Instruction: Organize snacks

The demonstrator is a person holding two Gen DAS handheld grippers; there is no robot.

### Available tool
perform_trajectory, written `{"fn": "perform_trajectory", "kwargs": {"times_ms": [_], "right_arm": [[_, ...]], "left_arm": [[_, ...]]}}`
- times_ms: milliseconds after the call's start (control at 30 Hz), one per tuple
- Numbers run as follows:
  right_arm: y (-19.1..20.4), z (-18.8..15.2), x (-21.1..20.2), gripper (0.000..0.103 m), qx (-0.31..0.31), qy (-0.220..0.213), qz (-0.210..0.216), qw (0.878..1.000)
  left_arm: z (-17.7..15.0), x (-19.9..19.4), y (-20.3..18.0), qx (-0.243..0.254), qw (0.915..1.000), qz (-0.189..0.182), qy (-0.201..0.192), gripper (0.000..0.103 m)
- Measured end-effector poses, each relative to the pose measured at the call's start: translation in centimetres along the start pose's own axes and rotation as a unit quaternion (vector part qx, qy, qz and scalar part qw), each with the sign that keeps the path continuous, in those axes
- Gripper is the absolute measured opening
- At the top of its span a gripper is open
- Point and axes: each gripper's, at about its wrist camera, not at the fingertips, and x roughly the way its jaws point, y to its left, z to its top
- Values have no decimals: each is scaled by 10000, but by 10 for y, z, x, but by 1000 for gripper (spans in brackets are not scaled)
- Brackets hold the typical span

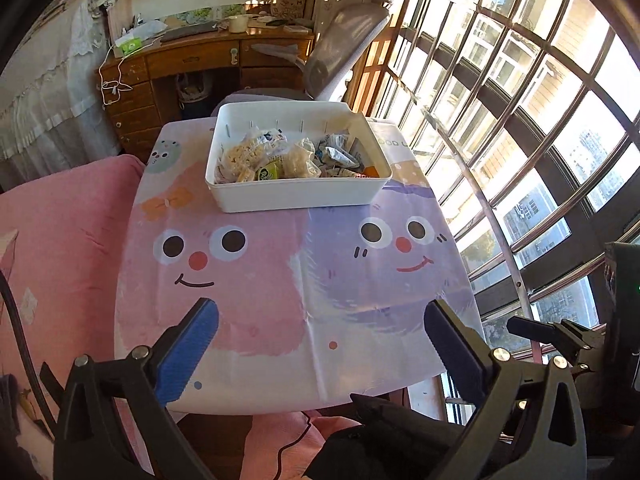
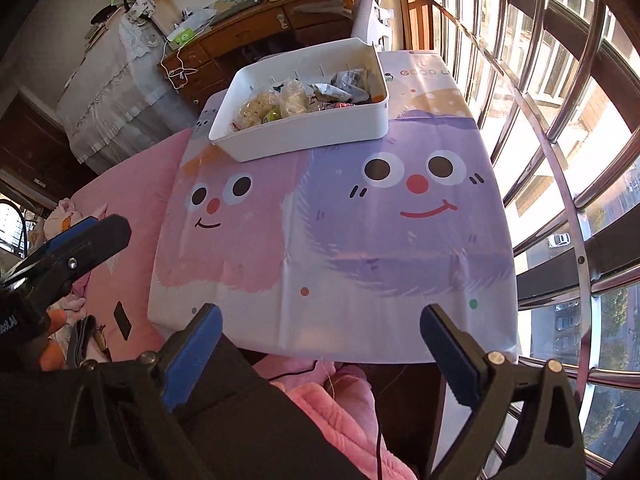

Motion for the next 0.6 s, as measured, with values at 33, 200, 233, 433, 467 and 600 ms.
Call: {"fn": "perform_trajectory", "kwargs": {"times_ms": [33,200,233,433,467,600], "right_arm": [[2,0,-6,100,1,-36,17,10000],[14,-2,-29,100,-210,-253,-94,9994],[15,-4,-33,100,-261,-308,-66,9992],[16,-8,-41,100,-245,-513,-32,9984],[17,-8,-42,100,-256,-550,-30,9982],[17,-9,-42,100,-269,-653,-49,9975]], "left_arm": [[0,-4,-2,19,10000,11,-6,102],[-2,-25,-10,22,9990,337,-290,102],[-3,-28,-10,-8,9986,403,-350,102],[-9,-35,-10,-146,9957,762,-497,102],[-10,-36,-11,-139,9952,809,-535,102],[-9,-36,-12,-166,9934,962,-606,102]]}}
